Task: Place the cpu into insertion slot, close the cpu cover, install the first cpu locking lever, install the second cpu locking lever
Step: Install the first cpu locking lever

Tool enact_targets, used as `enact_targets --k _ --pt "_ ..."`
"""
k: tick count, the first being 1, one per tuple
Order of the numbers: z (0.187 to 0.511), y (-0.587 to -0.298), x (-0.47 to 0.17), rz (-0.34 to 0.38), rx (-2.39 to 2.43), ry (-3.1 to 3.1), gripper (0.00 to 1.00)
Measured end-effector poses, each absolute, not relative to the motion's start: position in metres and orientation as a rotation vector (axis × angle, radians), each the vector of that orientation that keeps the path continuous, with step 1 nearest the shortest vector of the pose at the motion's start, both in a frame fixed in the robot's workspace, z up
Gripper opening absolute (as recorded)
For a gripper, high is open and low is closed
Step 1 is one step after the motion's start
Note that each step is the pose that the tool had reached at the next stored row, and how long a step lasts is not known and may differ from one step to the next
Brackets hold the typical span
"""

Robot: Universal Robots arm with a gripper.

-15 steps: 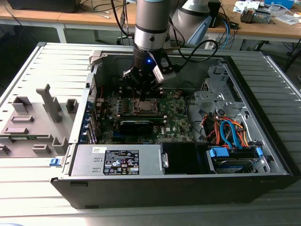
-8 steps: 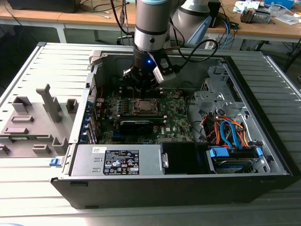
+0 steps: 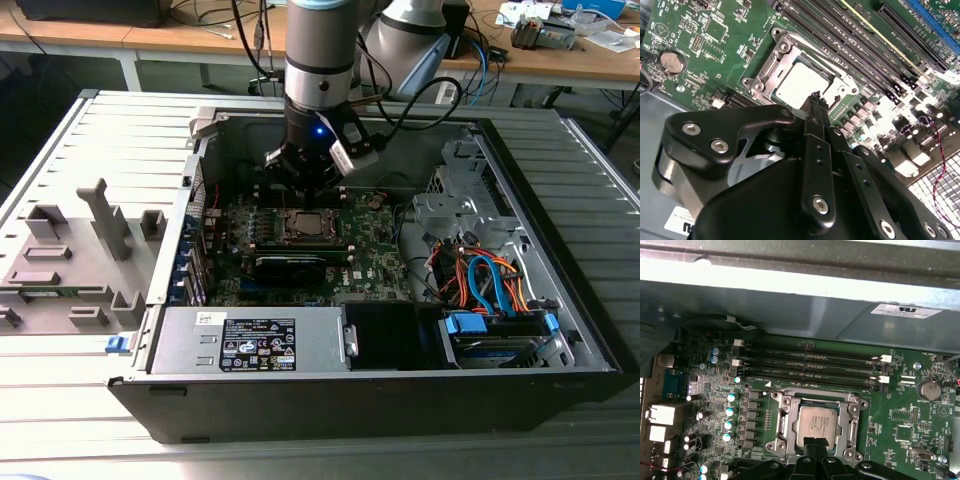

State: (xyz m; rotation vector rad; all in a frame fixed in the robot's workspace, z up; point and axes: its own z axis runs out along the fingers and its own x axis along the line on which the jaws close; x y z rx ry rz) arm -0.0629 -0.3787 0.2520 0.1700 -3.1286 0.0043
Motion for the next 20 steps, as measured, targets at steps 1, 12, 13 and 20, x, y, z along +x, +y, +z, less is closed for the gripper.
enact_targets --k 1,12,13,20 --pt "0.254 -0.379 -0.063 0.004 0.17 -3.129 0.11" --pt "0.257 -0.379 -0.082 0.005 0.168 -3.133 0.11" --pt "0.257 -0.379 -0.085 0.005 0.168 -3.134 0.11" --pt "0.257 -0.377 -0.11 0.005 0.166 -3.137 0.11"
